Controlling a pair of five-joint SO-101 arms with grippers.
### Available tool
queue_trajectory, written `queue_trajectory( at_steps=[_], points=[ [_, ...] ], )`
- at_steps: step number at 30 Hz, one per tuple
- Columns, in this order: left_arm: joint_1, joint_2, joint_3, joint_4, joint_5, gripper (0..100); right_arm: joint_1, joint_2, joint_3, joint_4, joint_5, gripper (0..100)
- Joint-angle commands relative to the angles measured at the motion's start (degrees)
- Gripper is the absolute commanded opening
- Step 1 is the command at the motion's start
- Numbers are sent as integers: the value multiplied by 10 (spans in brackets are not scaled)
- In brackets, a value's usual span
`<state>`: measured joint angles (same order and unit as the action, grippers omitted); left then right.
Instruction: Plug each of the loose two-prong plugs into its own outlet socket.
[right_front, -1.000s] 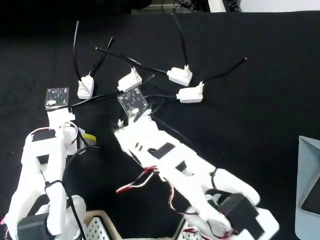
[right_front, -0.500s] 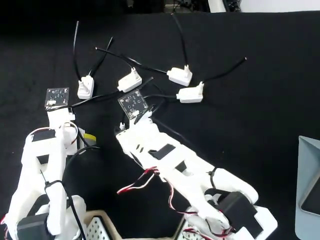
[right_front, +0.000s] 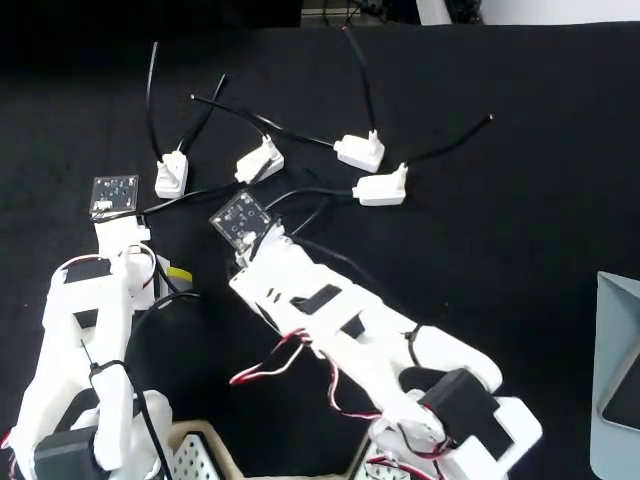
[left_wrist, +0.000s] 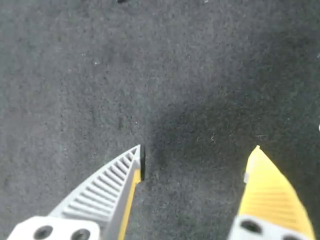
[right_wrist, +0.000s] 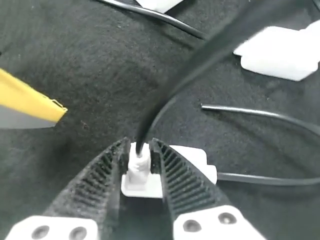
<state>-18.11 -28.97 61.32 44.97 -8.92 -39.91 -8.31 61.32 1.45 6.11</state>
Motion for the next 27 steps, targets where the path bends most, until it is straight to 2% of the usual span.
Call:
queue_trajectory(
  at_steps=[1, 4, 10, 14, 16, 21, 24, 27],
  points=[
    [-3, -18, -3, -9, 2, 324, -6, 8, -15, 4, 32, 12],
    [-3, -18, -3, -11, 2, 324, -2, -12, -15, 4, 58, 36],
    [-3, -19, -3, -11, 3, 324, 9, -109, -15, 31, 59, 157],
    [-2, -19, -3, -12, 3, 324, 5, -195, -37, 114, 56, 155],
    [-2, -19, -3, -12, 4, 324, 5, -238, -49, 165, 29, 149],
    [-2, -19, -3, -12, 4, 324, -3, -304, -73, 315, -39, 13],
    [-2, -19, -3, -12, 4, 324, -26, -304, -66, 355, -65, 24],
    [-2, -19, -3, -12, 4, 324, -53, -281, -47, 347, -80, 12]
  ],
)
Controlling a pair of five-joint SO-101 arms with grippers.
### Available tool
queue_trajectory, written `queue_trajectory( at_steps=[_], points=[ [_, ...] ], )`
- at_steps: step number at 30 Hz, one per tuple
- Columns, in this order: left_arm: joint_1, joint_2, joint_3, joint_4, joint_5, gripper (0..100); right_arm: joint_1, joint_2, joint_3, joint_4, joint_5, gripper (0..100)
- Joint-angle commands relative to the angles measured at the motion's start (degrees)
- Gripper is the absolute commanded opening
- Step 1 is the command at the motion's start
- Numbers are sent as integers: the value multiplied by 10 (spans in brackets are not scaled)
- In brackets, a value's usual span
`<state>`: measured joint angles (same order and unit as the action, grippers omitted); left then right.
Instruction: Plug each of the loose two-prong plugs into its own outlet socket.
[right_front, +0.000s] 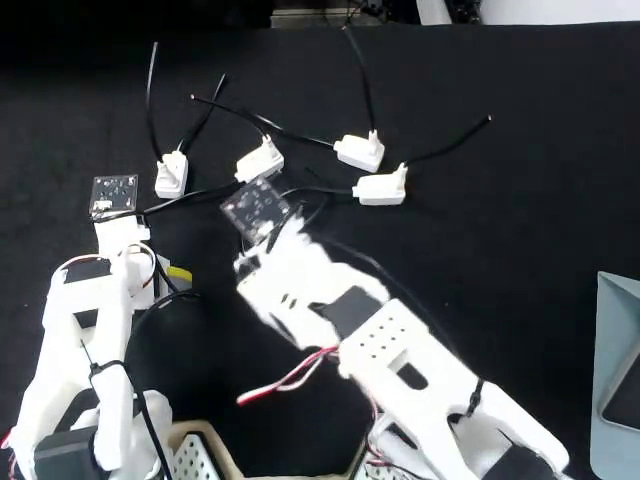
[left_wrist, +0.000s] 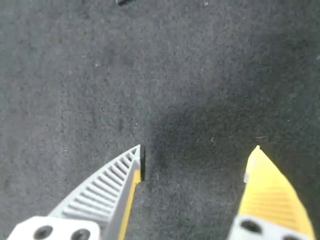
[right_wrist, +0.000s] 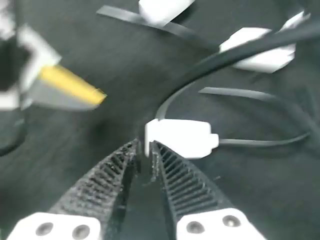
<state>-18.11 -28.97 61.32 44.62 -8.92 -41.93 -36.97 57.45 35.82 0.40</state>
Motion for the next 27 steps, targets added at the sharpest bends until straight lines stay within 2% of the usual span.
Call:
queue_trajectory(
  at_steps=[1, 10, 16, 19, 22, 27],
  points=[
    [-2, -19, -3, -9, 4, 324, -39, 20, -3, -7, -23, 12],
    [-2, -19, -3, -9, 4, 324, -26, 242, -42, -129, -25, 12],
    [-2, -19, -3, -9, 4, 324, 70, 358, -132, -142, -24, 12],
    [-2, -19, -3, -9, 4, 324, 99, 370, -160, -142, -24, 12],
    [-2, -19, -3, -10, 4, 324, 91, 347, -152, -138, -24, 12],
    [-1, -20, -3, -10, 4, 323, 78, 236, -88, -138, -4, 12]
  ],
)
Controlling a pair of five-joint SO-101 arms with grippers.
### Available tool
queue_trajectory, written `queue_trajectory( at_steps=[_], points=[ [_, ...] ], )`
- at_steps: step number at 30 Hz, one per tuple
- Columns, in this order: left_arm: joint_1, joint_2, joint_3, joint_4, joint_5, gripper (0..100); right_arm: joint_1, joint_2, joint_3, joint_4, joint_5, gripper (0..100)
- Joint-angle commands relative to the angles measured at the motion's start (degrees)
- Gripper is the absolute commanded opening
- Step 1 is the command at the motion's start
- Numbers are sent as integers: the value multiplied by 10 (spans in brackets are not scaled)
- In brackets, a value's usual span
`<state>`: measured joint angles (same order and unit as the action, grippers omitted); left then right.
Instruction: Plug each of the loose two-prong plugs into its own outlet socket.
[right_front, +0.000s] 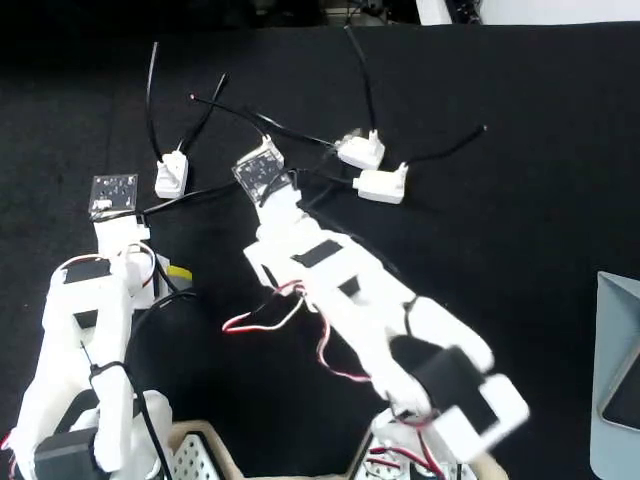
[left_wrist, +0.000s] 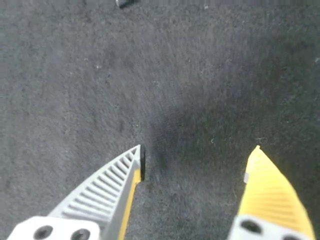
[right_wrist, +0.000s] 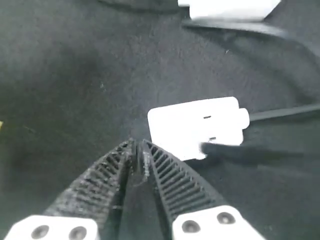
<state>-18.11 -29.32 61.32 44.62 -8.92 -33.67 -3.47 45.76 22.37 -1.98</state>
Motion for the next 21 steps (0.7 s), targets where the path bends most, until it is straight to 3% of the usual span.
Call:
queue_trajectory(
  at_steps=[1, 8, 13, 17, 21],
  points=[
    [0, -17, -2, -10, 4, 323, -4, -132, 44, -4, 21, 12],
    [26, -84, 25, -43, 4, 141, 6, -361, 160, 5, 26, 12],
    [26, -243, 69, -38, 19, 23, 46, -472, 148, 135, 27, 12],
    [35, -380, 115, -9, 51, 28, 65, -537, 151, 222, 26, 12],
    [69, -522, 151, 40, 49, 28, 99, -595, 207, 230, 26, 12]
  ],
)
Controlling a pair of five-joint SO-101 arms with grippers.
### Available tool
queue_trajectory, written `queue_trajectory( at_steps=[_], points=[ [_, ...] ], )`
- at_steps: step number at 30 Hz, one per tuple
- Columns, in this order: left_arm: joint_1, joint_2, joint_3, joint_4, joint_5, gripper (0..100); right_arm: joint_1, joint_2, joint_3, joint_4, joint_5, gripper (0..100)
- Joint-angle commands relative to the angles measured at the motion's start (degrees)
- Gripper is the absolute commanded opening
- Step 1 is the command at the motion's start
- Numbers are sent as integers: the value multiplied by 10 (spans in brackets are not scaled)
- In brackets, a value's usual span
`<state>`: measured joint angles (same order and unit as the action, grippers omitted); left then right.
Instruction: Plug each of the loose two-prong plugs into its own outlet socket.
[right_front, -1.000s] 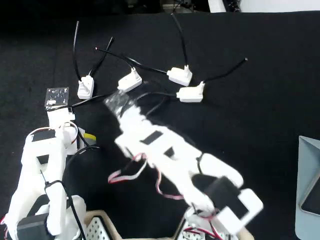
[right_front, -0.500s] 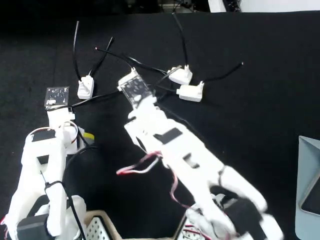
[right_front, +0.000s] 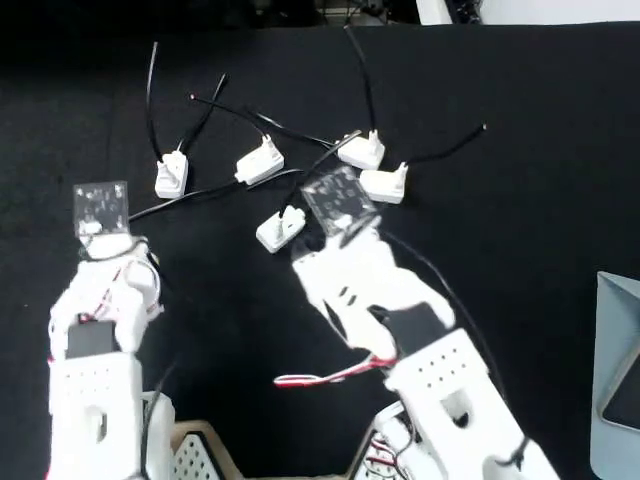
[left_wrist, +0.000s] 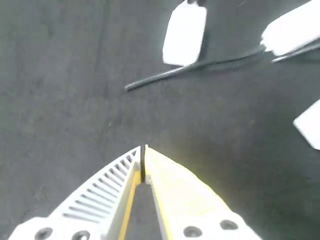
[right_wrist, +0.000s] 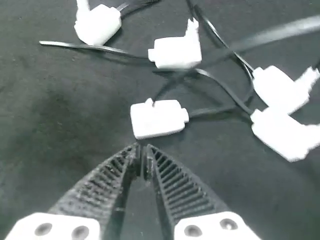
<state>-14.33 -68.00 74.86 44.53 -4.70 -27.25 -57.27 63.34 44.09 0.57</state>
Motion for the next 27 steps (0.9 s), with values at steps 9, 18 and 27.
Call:
queue_trajectory(
  at_steps=[9, 18, 27],
  points=[
    [70, -371, 109, 101, 3, 29, 111, -208, 136, 68, 0, 12],
    [73, -350, 154, 98, 2, 30, 118, -407, 261, 127, 1, 15],
    [69, -349, 226, 103, 2, 30, 155, -496, 331, 149, 4, 15]
  ],
)
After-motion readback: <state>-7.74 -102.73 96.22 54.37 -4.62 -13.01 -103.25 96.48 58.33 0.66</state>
